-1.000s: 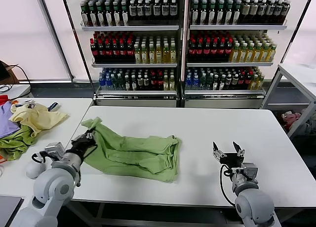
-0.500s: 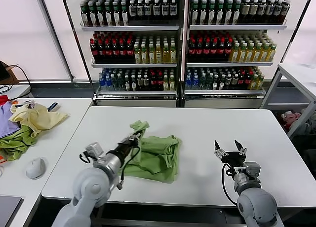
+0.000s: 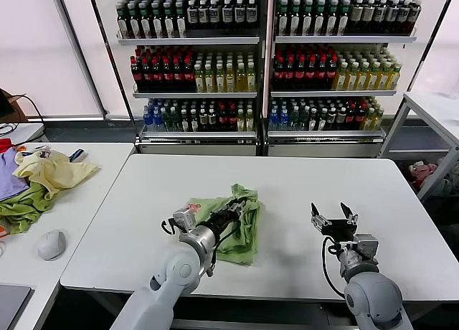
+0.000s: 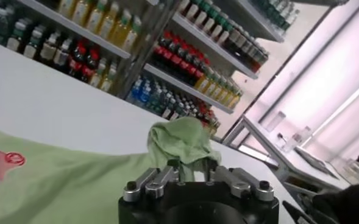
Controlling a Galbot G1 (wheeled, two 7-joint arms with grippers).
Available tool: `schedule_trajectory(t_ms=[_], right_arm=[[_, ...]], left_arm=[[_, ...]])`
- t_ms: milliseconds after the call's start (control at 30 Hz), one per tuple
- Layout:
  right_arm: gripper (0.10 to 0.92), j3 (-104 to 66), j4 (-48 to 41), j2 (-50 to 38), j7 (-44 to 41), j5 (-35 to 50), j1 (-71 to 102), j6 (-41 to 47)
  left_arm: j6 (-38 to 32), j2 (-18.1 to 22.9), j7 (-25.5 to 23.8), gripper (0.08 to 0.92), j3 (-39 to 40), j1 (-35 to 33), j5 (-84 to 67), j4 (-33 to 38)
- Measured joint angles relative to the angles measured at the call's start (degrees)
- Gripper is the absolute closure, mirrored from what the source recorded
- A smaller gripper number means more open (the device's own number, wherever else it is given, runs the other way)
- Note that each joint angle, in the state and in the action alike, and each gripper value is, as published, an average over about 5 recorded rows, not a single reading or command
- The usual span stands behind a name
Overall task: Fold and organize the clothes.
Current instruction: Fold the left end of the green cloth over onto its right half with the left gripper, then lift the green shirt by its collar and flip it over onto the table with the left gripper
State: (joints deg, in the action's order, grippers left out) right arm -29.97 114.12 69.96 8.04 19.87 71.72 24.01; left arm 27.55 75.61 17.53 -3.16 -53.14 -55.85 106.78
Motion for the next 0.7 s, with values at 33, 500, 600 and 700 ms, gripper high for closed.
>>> schedule_trajectory(t_ms=[33,500,600,700], right_arm=[[0.203,0.0,0.0,0.0,0.0,0.1,0.0,0.0],[0.203,-0.1,-0.1,-0.3,-0.1,0.4,0.1,-0.6],[0.203,0.0,-0.2,-0.2,-0.1,0.3,0.1,-0.7],[0.203,0.1,-0.5,-0.1,-0.1,0.2,-0.1,-0.7]], left_arm=[[-0.2,0.0,-0.5,0.563,0.2,-0.1,0.4,-0.1],[-4.9,-2.9,-2.9,0.191,-2.5,-4.6,11.5,0.8],[-6.6,-4.0,-1.5,0.179,-3.7,-5.7,17.2,-0.4],[-7.5,-4.9,0.2,0.177,-4.8,-6.5,22.1,-2.1]])
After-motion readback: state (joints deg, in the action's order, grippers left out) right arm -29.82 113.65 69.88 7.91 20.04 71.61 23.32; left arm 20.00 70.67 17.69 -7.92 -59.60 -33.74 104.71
